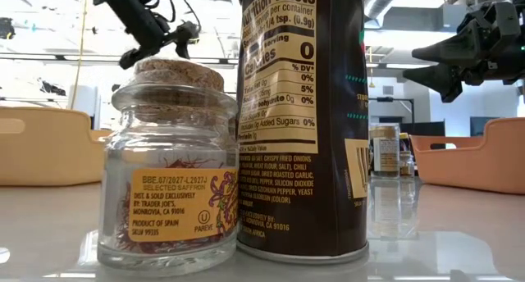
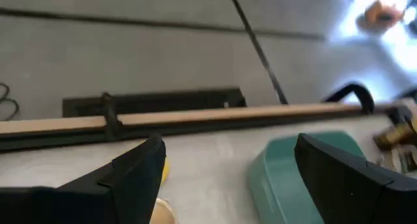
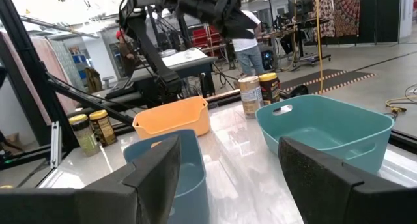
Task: Sort spices by type
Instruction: Put the gold seasoning bottle into the yellow bin
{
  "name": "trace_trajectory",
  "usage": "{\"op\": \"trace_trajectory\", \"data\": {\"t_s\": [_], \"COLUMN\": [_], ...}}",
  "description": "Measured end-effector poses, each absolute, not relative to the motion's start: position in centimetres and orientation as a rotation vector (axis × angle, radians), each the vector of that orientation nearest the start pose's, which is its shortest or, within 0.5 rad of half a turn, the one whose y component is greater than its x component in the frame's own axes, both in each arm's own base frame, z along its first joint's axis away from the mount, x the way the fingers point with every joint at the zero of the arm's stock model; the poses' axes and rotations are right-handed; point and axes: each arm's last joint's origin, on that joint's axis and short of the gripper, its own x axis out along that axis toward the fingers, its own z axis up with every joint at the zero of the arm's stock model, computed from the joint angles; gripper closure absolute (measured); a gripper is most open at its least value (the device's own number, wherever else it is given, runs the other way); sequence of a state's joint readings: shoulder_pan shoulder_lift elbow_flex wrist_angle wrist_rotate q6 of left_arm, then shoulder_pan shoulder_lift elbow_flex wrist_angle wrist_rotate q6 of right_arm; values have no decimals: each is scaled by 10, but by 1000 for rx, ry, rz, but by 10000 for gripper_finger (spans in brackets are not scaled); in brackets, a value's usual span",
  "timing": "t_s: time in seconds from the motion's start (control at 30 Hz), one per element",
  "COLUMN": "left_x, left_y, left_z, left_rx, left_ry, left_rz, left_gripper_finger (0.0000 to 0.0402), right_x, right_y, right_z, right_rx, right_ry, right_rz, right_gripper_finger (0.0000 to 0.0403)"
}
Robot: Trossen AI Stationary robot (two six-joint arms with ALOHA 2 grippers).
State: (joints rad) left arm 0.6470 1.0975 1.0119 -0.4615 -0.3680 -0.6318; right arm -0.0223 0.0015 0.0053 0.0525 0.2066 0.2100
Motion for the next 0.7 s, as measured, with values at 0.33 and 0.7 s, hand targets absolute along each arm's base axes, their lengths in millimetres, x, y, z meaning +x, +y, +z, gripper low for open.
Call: {"op": "trace_trajectory", "data": {"t_s": [0.33, 0.7], "left_x": [180, 193], "left_y": [185, 197], "left_z": [317, 282], "left_rx": [-804, -872], "left_ry": [598, 818], "left_rz": [1098, 1064], "left_gripper_finger": [75, 75], "right_x": [97, 97], "right_y": [-8, -8], "right_z": [170, 170], "right_rx": [214, 214], "right_ry": [-80, -80], "right_rz": [-222, -222], "right_gripper_finger": [117, 117]}}
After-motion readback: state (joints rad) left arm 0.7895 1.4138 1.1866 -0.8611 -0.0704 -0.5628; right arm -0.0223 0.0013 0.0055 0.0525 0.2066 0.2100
